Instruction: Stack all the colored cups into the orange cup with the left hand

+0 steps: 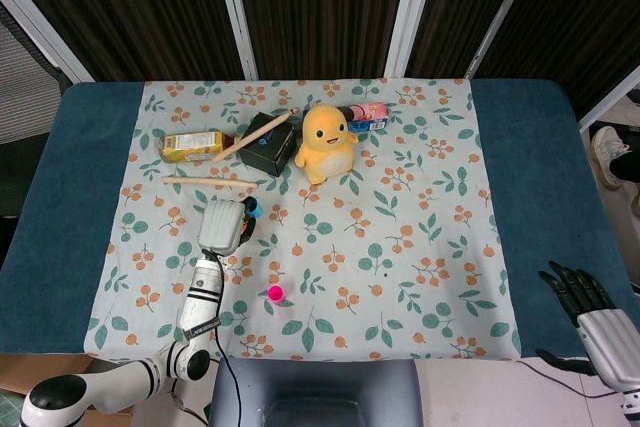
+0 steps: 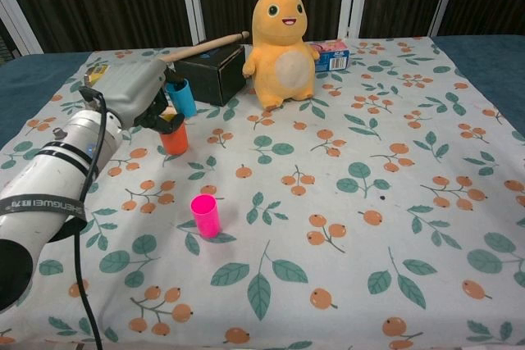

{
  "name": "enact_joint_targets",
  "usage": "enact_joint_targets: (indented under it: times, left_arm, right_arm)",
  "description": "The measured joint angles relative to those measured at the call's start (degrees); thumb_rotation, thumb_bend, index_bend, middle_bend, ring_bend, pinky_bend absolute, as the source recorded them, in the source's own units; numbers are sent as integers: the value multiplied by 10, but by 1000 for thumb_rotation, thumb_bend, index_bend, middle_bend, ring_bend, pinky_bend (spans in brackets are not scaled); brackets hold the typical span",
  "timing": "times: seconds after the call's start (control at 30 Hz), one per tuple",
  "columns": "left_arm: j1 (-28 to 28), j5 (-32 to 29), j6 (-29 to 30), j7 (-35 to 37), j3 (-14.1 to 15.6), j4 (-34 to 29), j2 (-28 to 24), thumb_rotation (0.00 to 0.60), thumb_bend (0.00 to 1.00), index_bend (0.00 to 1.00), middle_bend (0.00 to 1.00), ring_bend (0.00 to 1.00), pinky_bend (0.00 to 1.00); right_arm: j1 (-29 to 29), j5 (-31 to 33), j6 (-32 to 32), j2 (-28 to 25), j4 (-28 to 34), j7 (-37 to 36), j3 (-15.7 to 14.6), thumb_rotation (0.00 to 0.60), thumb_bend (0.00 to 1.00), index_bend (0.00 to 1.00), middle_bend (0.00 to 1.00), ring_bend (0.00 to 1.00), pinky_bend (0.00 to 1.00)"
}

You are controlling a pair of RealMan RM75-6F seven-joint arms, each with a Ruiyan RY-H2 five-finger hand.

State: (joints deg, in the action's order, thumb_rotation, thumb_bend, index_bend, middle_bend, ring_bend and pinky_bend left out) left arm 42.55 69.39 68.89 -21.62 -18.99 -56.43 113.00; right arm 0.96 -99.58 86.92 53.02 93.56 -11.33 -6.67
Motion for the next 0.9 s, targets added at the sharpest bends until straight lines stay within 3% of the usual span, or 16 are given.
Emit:
enact_joint_targets:
  times: [0.7, 0.8, 0.9]
  left_arm:
    - [-19, -1, -8, 4, 23, -6, -29, 600, 548, 751, 1000, 1000, 1000]
    - [-20, 1, -9, 0, 28, -10, -30, 600, 530, 701, 1000, 1000, 1000]
    - [-20, -1, -14, -5, 30, -12, -31, 600, 491, 564, 1000, 1000, 1000]
  right_arm:
    - [1, -1, -8, 2, 3, 9, -1, 600, 118, 0, 0, 0, 0]
    - [1, -1, -8, 2, 2, 8, -1, 600, 118, 0, 0, 0, 0]
    - [1, -3, -7, 1, 2, 6, -2, 600, 118, 0, 0, 0, 0]
